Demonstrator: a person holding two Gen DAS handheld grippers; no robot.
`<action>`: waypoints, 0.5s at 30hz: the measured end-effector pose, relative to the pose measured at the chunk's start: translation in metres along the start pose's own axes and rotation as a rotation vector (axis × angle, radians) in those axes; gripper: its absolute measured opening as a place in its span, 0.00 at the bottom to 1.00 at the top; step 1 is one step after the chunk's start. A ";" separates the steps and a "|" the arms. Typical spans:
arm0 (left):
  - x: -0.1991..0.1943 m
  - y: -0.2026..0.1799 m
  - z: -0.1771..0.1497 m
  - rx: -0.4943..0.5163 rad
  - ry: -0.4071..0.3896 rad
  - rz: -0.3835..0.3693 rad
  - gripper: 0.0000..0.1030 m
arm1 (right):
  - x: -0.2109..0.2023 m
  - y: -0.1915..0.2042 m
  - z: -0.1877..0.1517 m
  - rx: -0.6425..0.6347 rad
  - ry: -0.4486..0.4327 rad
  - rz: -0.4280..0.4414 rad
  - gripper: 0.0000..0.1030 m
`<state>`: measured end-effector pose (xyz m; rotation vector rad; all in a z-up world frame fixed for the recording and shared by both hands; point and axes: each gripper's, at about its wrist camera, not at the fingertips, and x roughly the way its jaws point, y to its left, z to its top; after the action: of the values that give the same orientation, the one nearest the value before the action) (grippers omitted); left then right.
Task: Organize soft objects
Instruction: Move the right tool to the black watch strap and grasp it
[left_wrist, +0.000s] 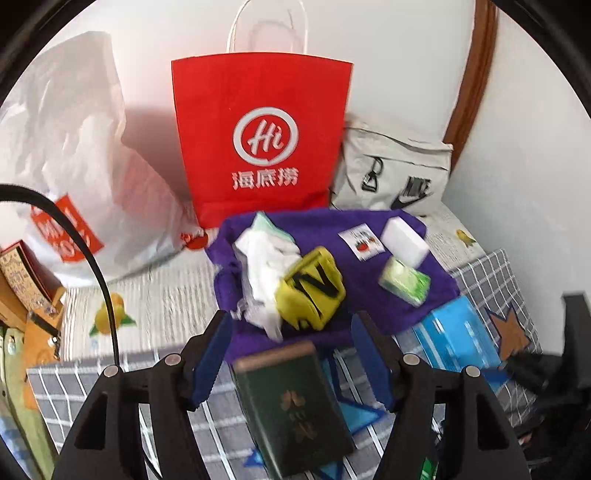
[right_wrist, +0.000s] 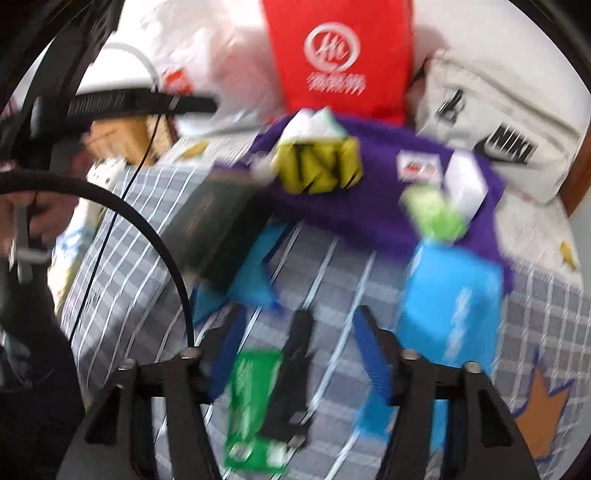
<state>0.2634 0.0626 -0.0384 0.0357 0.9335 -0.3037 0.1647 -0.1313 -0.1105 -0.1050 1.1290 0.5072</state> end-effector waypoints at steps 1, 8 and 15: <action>-0.004 -0.003 -0.009 -0.004 -0.006 -0.006 0.63 | 0.004 0.005 -0.011 0.001 0.015 0.002 0.49; -0.023 -0.018 -0.066 -0.028 0.006 -0.046 0.63 | 0.027 0.013 -0.055 0.048 0.081 0.018 0.39; -0.043 -0.020 -0.112 -0.058 0.021 -0.055 0.63 | 0.037 0.005 -0.058 0.058 0.065 -0.097 0.34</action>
<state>0.1460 0.0716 -0.0686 -0.0405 0.9648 -0.3274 0.1262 -0.1338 -0.1681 -0.1259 1.1951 0.3869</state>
